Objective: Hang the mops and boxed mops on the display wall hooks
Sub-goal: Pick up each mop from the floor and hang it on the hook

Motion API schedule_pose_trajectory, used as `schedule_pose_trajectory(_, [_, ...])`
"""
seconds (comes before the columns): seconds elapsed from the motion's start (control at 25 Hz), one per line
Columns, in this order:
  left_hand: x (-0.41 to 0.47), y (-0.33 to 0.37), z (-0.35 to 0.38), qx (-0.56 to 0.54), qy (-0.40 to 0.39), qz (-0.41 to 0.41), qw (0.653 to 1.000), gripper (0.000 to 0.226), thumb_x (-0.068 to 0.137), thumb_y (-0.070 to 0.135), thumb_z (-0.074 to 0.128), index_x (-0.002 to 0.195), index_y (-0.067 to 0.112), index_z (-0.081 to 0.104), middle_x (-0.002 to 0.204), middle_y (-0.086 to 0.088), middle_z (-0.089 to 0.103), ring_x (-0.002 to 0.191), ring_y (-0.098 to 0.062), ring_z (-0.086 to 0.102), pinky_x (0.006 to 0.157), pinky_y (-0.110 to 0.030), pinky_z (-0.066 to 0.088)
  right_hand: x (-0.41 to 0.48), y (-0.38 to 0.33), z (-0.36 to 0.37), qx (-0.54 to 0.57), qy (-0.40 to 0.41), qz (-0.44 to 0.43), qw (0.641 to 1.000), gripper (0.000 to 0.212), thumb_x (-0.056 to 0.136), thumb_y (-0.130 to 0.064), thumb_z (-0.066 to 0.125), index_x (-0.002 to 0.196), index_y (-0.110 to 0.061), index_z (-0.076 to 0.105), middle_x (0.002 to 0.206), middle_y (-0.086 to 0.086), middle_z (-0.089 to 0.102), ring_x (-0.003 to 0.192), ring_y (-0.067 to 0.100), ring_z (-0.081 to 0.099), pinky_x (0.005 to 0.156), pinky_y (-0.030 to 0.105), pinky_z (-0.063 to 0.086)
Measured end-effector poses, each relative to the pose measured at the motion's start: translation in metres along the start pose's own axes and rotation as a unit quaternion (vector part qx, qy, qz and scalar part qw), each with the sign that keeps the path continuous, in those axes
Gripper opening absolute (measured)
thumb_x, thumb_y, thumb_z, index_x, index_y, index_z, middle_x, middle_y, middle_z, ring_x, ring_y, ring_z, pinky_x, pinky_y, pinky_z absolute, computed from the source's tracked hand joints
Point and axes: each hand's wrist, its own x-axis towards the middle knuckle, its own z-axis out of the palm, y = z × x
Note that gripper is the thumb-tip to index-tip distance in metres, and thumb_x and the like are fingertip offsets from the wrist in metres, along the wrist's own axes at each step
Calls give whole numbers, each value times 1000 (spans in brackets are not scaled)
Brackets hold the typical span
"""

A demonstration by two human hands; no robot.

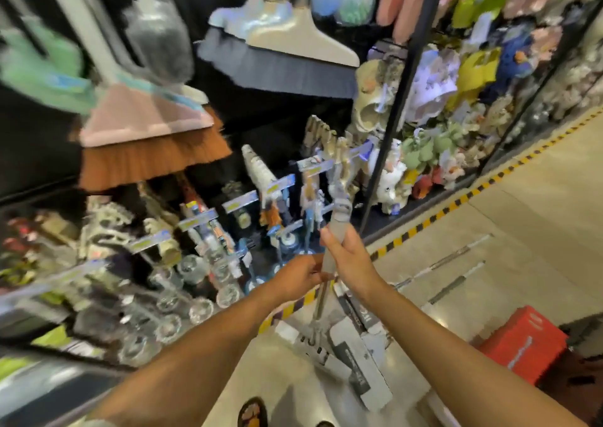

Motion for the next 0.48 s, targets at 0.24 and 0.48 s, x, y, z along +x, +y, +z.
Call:
schedule_pose_trajectory(0.24, [-113, 0, -52, -103, 123, -47, 986, 27, 101, 24, 68, 128, 20, 68, 121, 4, 76, 111, -11, 72, 101, -39, 57, -34, -68, 83, -31, -145, -96, 984, 13, 104, -26, 58, 110, -14, 62, 99, 10, 68, 90, 15, 68, 84, 28, 53])
schedule_pose_trajectory(0.48, [-276, -14, -88, -167, 239, -65, 954, 26, 99, 15, 69, 124, 8, 70, 116, -4, 77, 103, -6, 74, 91, -26, 58, -104, -85, 195, -7, -243, -131, 961, 25, 98, -8, 64, 120, -19, 67, 107, -5, 78, 102, 8, 74, 90, 27, 60])
